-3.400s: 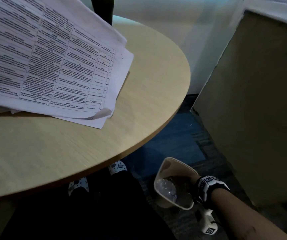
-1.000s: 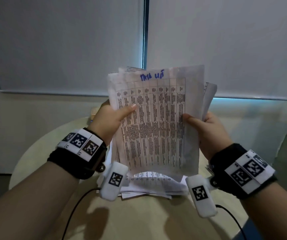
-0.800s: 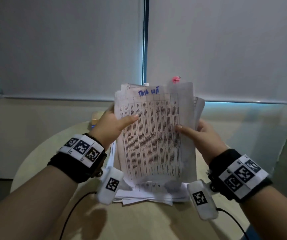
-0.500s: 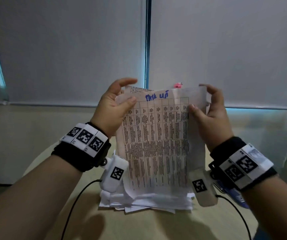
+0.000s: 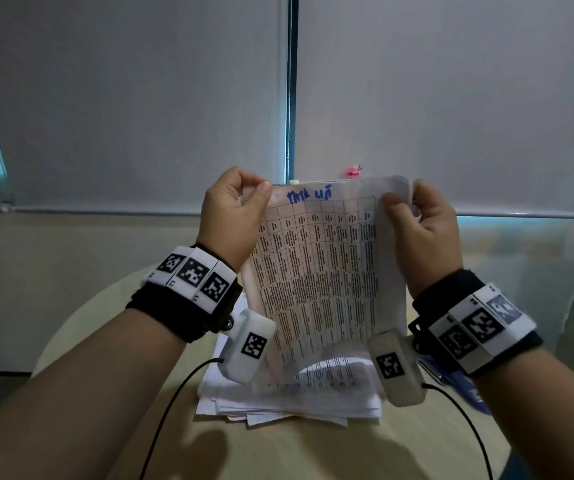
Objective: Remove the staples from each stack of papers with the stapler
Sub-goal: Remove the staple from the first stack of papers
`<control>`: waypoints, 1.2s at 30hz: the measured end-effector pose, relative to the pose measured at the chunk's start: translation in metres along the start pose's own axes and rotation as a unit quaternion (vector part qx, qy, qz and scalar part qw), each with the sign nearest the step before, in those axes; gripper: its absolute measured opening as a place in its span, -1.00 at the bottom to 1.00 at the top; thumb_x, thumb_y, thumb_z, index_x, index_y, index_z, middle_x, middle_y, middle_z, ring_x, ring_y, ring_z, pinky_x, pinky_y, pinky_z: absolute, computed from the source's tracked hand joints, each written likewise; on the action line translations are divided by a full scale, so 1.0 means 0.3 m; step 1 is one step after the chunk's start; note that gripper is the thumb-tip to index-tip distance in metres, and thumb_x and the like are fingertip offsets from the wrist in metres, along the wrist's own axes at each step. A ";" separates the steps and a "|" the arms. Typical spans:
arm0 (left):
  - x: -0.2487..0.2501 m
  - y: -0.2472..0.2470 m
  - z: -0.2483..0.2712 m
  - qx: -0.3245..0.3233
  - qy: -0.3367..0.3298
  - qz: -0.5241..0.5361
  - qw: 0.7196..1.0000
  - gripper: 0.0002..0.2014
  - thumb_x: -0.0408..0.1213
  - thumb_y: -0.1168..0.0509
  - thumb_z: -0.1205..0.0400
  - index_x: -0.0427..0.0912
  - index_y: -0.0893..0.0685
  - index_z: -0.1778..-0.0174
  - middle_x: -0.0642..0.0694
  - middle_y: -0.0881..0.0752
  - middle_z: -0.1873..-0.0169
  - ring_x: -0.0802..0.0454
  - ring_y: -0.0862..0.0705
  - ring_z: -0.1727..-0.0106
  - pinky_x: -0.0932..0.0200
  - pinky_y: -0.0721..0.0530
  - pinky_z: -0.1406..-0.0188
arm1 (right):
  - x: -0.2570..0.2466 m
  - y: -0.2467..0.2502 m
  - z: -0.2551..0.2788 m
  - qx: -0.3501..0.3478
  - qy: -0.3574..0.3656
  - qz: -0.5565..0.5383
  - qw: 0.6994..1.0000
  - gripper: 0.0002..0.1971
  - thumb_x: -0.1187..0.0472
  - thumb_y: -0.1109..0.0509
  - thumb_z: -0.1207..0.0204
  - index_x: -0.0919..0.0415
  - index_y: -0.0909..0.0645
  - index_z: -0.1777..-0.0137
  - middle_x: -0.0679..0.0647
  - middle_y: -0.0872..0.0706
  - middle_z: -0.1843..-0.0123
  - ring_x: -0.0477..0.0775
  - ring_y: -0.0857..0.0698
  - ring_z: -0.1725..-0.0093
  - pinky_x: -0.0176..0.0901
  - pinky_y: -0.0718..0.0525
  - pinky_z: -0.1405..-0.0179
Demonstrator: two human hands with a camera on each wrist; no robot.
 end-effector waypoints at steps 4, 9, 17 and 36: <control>-0.043 0.005 -0.011 0.025 0.034 -0.018 0.999 -0.77 -0.32 -0.26 -0.61 0.00 -0.47 0.35 0.02 -0.54 0.42 0.07 -0.51 0.43 0.16 -0.52 0.45 | 0.031 0.020 0.008 0.022 -0.021 -0.023 0.999 -0.76 0.18 -0.25 -0.50 0.22 -0.39 0.37 -0.07 -0.39 0.45 -0.13 -0.35 0.42 -0.28 -0.36 0.43; -0.076 0.032 -0.016 0.059 0.121 0.019 0.991 -0.75 -0.32 -0.18 -0.56 -0.04 -0.36 0.43 0.03 -0.44 0.49 0.07 -0.46 0.47 0.15 -0.48 0.42 | 0.121 0.002 0.059 -0.052 -0.145 -0.084 0.984 -0.84 0.25 -0.47 -0.45 0.20 -0.54 0.05 0.06 -0.74 0.19 -0.02 -0.74 0.26 -0.16 -0.74 0.26; -0.189 -0.021 0.130 -0.225 0.231 0.029 0.946 -0.50 -0.20 -0.51 -0.43 -0.26 -0.59 -0.26 -0.15 -0.80 -0.05 -0.05 -0.80 -0.04 -0.10 -0.74 -0.10 | 0.239 0.016 0.127 -0.033 -0.285 -0.178 0.941 -0.79 0.27 -0.38 -0.49 0.32 -0.66 -0.09 0.16 -0.84 0.15 0.10 -0.81 0.19 -0.12 -0.75 0.23; -0.178 0.029 0.166 -0.143 0.196 0.072 0.967 -0.41 -0.47 -0.42 -0.51 -0.14 -0.38 -0.44 -0.21 -0.73 -0.18 -0.14 -0.75 -0.16 -0.31 -0.68 -0.19 | 0.209 0.016 0.170 -0.090 -0.243 -0.138 0.956 -0.02 -0.14 -0.73 0.17 0.32 -0.52 -0.27 0.23 -0.77 -0.13 0.24 -0.77 -0.08 -0.02 -0.77 0.07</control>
Point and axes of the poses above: each hand's wrist, its own z-axis away from the middle knuckle, its own y-axis out of the back of the hand, x = y × z, the point moved 6 cm from there along -z, towards the middle knuckle
